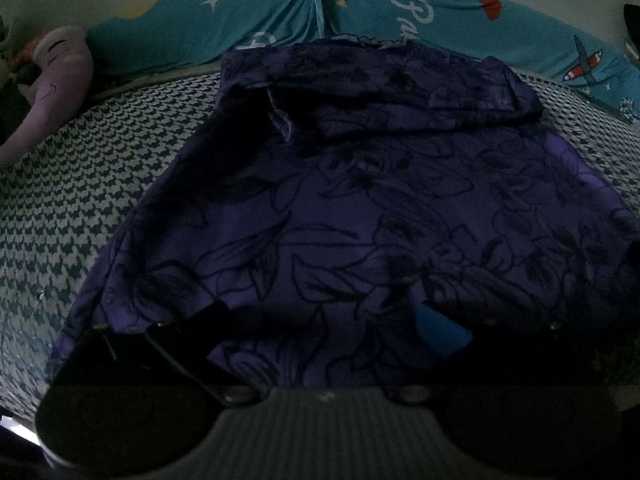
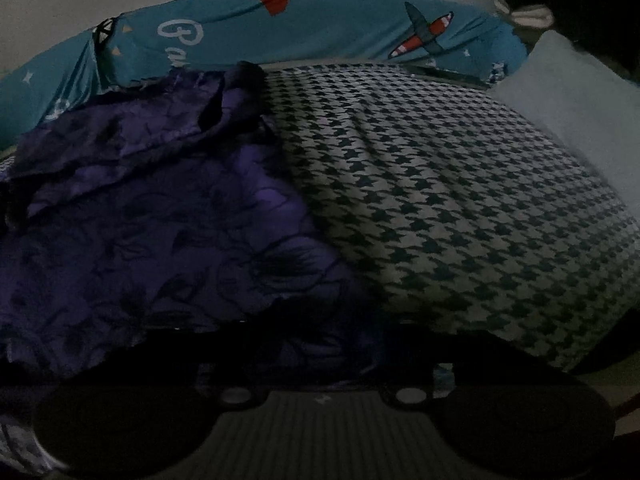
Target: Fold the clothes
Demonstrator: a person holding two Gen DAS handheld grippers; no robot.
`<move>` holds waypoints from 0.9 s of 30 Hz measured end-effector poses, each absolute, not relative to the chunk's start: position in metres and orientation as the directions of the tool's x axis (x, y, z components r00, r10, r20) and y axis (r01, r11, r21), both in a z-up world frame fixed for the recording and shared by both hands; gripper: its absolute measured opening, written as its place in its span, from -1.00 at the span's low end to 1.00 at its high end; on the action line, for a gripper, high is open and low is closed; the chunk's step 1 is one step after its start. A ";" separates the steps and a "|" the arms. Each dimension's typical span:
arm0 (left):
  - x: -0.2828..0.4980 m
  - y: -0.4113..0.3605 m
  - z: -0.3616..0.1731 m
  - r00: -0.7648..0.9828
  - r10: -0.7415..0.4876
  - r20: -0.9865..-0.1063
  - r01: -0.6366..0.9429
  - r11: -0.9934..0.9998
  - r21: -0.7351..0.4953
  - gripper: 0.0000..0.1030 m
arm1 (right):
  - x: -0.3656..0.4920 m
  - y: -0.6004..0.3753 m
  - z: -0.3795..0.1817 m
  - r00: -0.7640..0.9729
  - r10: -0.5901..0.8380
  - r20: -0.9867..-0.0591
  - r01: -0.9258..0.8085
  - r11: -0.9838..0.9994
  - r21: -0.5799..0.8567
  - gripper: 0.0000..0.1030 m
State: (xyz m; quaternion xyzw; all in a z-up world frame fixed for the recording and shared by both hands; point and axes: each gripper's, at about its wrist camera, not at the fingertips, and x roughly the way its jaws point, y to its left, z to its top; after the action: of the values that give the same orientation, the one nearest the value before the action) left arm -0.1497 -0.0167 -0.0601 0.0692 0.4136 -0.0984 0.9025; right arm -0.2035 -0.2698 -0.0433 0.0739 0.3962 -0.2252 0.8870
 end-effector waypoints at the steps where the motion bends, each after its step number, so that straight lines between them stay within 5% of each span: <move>1: -0.150 -0.017 -0.060 0.639 -0.118 -0.760 0.234 0.971 0.047 1.00 | -0.204 -0.270 -0.043 0.581 -0.345 -0.737 0.460 0.886 -0.052 -0.38; 5: -0.151 -0.018 -0.060 0.636 -0.111 -0.763 0.228 0.972 0.049 1.00 | -0.206 -0.271 -0.044 0.569 -0.361 -0.739 0.467 0.881 -0.070 -0.52; 27: -0.161 -0.016 -0.060 0.600 -0.085 -0.795 0.181 0.983 0.031 1.00 | -0.225 -0.284 -0.040 0.539 -0.364 -0.759 0.532 0.846 -0.028 -0.55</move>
State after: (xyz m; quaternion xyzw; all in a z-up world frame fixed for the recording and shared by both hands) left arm -0.1611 -0.0164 -0.0599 0.0544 0.4407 -0.0745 0.8929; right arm -0.2248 -0.2842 -0.0399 0.1038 0.4051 -0.2572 0.8712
